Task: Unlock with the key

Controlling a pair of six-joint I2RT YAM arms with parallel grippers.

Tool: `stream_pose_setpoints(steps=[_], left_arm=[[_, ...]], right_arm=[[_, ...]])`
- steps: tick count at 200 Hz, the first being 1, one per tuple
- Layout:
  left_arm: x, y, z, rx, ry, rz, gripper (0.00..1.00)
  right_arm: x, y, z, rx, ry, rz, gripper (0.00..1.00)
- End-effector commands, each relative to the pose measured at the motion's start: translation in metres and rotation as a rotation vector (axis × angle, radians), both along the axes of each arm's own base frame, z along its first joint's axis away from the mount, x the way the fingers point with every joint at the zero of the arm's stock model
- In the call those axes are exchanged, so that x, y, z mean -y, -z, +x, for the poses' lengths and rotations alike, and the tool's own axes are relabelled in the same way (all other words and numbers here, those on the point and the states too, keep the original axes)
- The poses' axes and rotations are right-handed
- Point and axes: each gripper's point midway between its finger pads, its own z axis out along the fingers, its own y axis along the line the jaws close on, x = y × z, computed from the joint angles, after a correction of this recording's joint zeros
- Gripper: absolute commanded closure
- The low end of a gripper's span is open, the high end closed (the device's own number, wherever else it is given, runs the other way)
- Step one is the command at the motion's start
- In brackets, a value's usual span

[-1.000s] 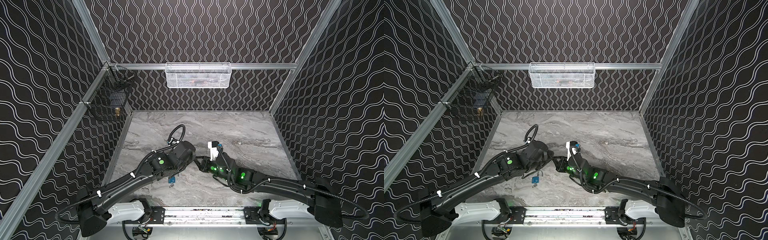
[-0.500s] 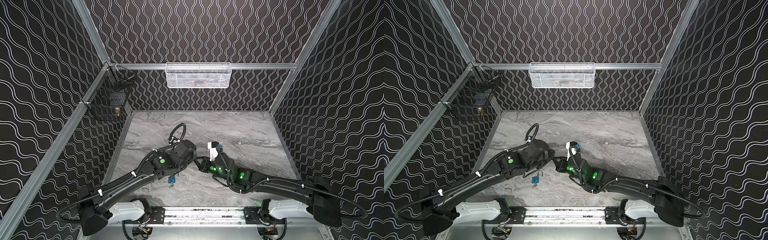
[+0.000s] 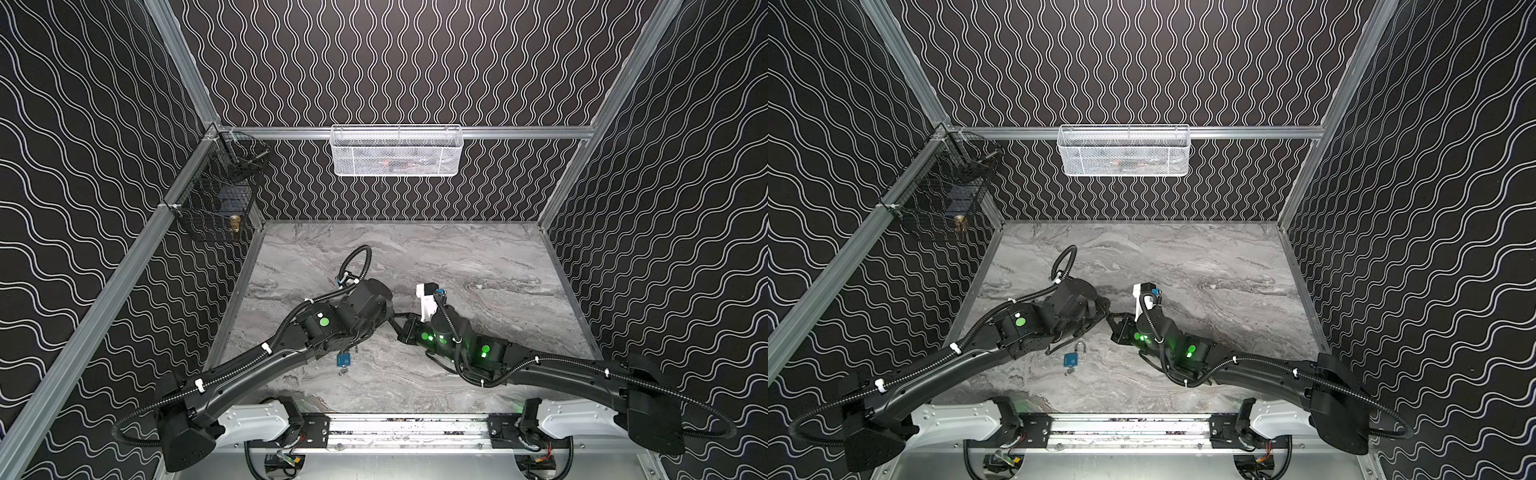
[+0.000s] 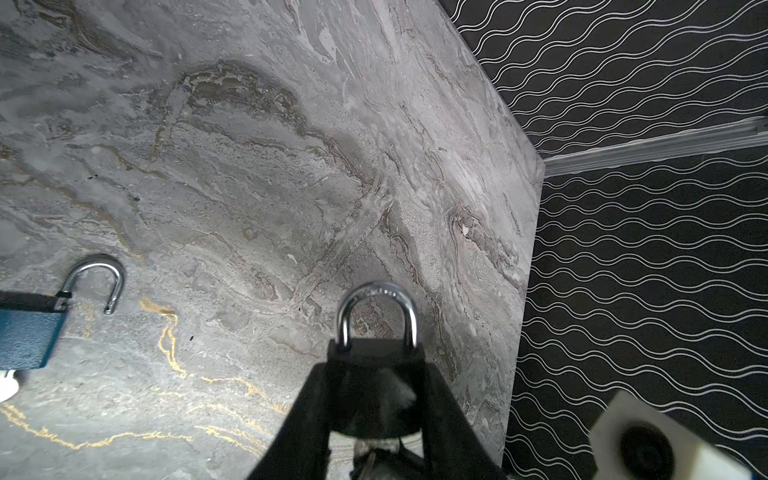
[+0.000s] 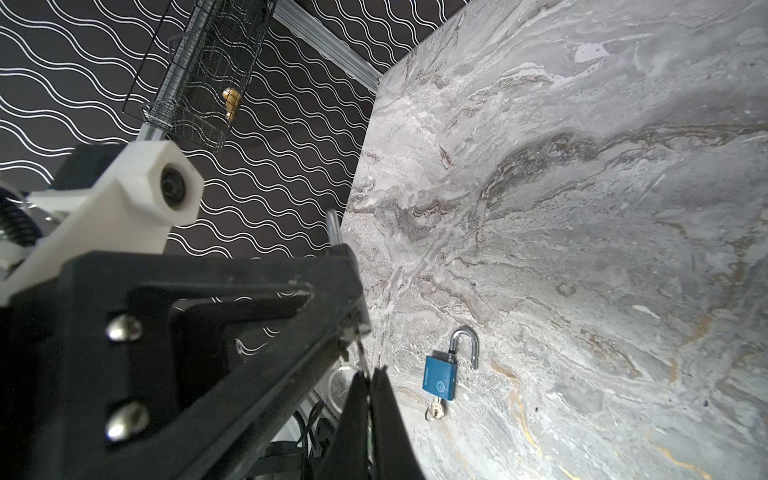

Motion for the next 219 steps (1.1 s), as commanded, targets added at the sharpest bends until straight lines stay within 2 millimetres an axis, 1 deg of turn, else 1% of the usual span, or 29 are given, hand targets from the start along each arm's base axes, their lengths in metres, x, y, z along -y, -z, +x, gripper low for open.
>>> stream_pose_setpoints(steps=[1,23,33,55,75,94,110,128,146,156,193,219], left_arm=[[0.016,-0.010,-0.003,0.006,0.054,-0.065,0.94],[0.019,-0.010,-0.003,0.004,0.061,-0.070,0.94],[0.017,-0.012,-0.003,0.011,0.054,-0.065,0.94],[0.011,-0.013,-0.001,0.024,0.034,-0.047,0.94],[0.005,-0.014,0.002,0.039,0.012,-0.017,0.93],[-0.003,-0.014,0.006,0.048,-0.016,0.013,0.93],[-0.006,-0.016,0.007,0.060,-0.027,0.014,0.93],[-0.006,-0.018,0.008,0.065,-0.033,0.006,0.93],[-0.005,-0.017,0.008,0.061,-0.029,0.004,0.93],[-0.005,-0.018,0.007,0.060,-0.030,0.003,0.93],[-0.004,-0.018,0.007,0.061,-0.025,-0.005,0.93],[-0.003,-0.019,0.008,0.063,-0.022,-0.005,0.94]], right_arm=[[0.000,-0.012,0.009,0.047,0.036,0.006,0.94],[-0.002,-0.015,0.012,0.065,0.038,-0.013,0.94],[-0.003,-0.019,0.012,0.073,0.035,-0.013,0.93],[-0.001,-0.020,0.011,0.083,0.025,-0.030,0.92],[0.000,-0.022,0.005,0.085,-0.002,-0.035,0.87],[0.005,-0.025,-0.001,0.090,-0.006,-0.022,0.83],[0.009,-0.023,-0.001,0.079,0.004,-0.026,0.79],[0.008,-0.022,-0.001,0.068,0.005,-0.031,0.77],[0.008,-0.020,0.001,0.040,0.022,-0.012,0.77],[0.006,-0.024,0.001,0.051,0.021,0.007,0.77],[0.004,-0.030,0.007,0.052,0.039,0.023,0.77],[0.003,-0.027,0.009,0.037,0.040,0.026,0.79]])
